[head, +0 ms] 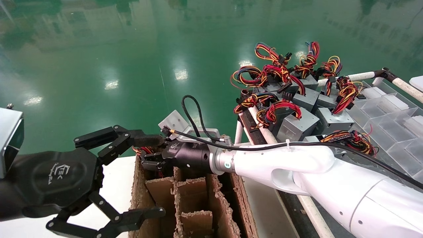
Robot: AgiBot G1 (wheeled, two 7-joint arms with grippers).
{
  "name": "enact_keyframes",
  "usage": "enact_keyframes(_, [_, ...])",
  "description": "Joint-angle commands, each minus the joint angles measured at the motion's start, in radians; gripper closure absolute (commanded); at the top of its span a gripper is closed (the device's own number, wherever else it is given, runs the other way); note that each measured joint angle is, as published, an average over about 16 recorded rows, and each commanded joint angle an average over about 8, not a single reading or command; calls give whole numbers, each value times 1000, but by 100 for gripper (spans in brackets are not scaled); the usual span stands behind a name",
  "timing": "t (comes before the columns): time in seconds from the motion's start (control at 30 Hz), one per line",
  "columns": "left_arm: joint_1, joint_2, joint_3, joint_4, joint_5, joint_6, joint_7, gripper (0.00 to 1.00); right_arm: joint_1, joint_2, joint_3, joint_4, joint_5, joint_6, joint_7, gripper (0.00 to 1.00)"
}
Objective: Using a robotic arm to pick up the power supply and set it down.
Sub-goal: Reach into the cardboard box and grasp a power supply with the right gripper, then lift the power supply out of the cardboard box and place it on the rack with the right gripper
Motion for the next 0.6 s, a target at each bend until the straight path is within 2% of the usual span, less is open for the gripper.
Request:
enact_keyframes(0.03, [0,0,0,0,0,0,0,0,-1,0,-3,-2,4,0,-5,100])
enact_keyframes(0.6, [0,0,1,0,-1,0,1,0,-4,0,-13,-21,35,21,-42,100])
